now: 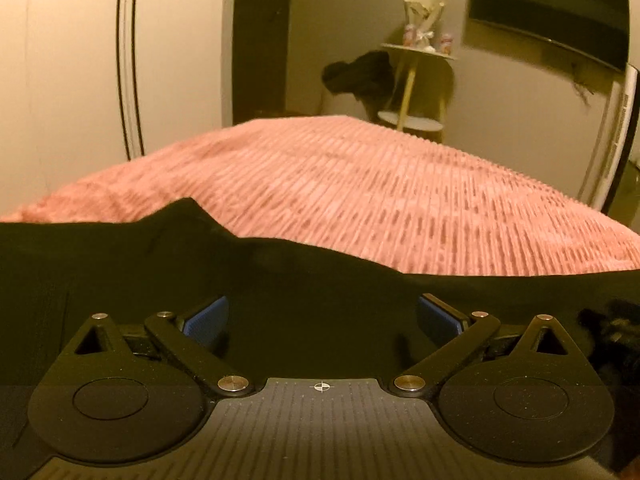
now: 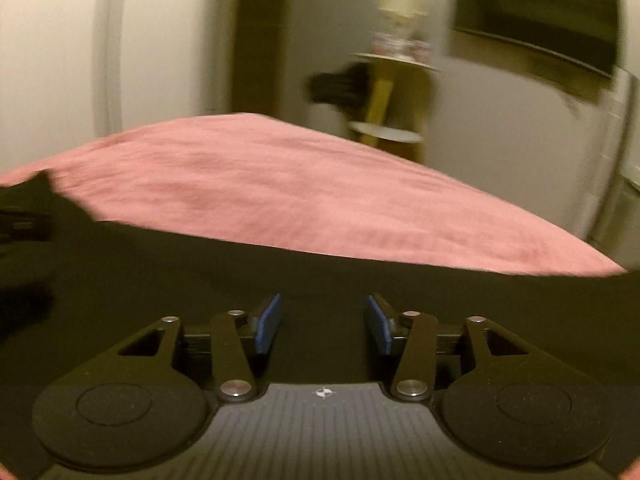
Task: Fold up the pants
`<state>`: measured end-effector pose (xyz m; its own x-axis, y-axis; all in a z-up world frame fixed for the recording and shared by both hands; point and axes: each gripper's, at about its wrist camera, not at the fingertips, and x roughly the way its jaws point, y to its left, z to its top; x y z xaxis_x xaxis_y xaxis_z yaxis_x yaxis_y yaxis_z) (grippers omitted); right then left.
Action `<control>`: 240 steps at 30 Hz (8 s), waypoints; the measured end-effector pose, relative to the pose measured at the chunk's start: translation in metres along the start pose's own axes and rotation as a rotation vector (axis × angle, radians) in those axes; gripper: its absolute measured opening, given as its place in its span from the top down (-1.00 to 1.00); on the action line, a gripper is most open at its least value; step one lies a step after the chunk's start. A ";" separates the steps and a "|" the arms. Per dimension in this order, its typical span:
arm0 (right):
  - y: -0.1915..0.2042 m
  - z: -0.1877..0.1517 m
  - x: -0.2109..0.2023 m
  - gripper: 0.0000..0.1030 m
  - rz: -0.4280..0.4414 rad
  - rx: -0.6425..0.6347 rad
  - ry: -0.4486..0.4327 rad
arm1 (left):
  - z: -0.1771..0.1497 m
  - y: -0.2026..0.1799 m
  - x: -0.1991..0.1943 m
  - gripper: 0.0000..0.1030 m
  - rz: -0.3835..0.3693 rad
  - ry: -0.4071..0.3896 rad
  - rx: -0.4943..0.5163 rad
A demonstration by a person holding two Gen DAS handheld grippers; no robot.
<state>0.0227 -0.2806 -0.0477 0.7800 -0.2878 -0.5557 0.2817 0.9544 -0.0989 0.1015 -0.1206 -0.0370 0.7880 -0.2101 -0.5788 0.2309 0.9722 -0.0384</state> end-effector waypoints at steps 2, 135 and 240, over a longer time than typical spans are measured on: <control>-0.023 -0.002 0.007 -0.42 -0.088 0.087 0.030 | -0.004 0.007 0.019 -1.00 0.089 0.086 -0.003; -0.088 -0.028 -0.061 0.12 0.219 0.769 0.167 | -0.020 -0.030 0.027 -0.65 -0.727 0.380 -0.563; 0.044 0.028 0.000 0.68 0.098 0.039 0.134 | -0.009 0.025 -0.007 -0.74 -0.035 0.148 -0.201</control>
<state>0.0507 -0.2407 -0.0290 0.7242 -0.1776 -0.6664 0.2314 0.9728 -0.0079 0.0967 -0.0939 -0.0413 0.6863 -0.2407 -0.6864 0.1269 0.9688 -0.2129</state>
